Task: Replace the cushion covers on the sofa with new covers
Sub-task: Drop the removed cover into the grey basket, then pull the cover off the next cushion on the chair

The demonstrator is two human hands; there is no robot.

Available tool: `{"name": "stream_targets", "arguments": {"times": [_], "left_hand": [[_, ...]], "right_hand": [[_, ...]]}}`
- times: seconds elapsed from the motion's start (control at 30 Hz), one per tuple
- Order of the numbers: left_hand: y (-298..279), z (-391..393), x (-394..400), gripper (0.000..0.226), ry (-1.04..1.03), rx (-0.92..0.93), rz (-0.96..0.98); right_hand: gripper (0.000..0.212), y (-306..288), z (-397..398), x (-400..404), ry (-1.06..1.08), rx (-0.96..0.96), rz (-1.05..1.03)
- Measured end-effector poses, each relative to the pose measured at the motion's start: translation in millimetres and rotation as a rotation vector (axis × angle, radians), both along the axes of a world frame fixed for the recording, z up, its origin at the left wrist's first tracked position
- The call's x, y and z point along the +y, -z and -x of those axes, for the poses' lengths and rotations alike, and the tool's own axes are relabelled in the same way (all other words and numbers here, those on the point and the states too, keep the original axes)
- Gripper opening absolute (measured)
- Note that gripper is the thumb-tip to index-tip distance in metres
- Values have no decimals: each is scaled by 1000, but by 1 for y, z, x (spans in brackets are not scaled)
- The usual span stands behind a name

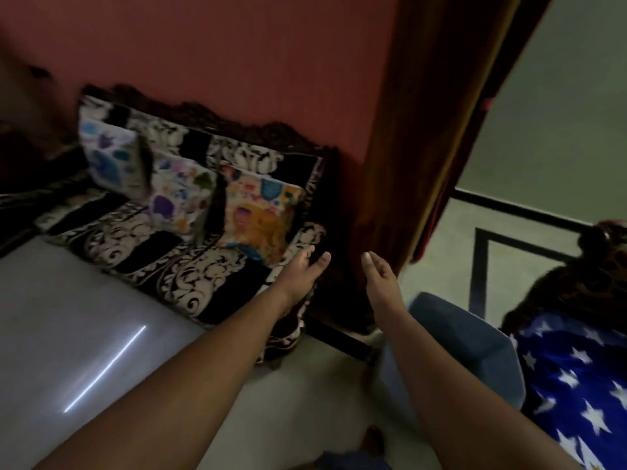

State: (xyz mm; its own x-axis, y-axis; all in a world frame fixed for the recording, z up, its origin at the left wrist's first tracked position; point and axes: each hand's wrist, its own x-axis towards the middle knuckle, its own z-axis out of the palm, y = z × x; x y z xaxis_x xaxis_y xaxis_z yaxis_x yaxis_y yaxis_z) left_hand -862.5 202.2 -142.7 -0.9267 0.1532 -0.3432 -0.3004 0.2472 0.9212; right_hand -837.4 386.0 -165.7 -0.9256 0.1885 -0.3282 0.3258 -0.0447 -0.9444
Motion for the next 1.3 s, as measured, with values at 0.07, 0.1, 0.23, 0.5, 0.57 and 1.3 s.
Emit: {"name": "stream_targets", "arguments": {"times": [0.07,0.1,0.23,0.5,0.57,1.3], "left_hand": [[-22,-22,-55,101,-68,41,-12],[-31,-32,-83,102,-100,68,-9],[-64,-75,-184,90,-275,134,-25],[-127,-153,-354,79,-634,318,28],[-142,-169,-395,89,-721,353,54],[-180,-274,-691,102,-1491,412,259]], "right_hand": [[65,-21,-4,-57,-77,69,-3],[66,-29,-5,-85,-108,87,-7],[78,-63,-10,-191,-269,121,18],[62,-129,-18,-381,-562,272,31],[65,-145,-19,-428,-654,314,50],[43,-184,-41,-856,-1388,371,305]]}}
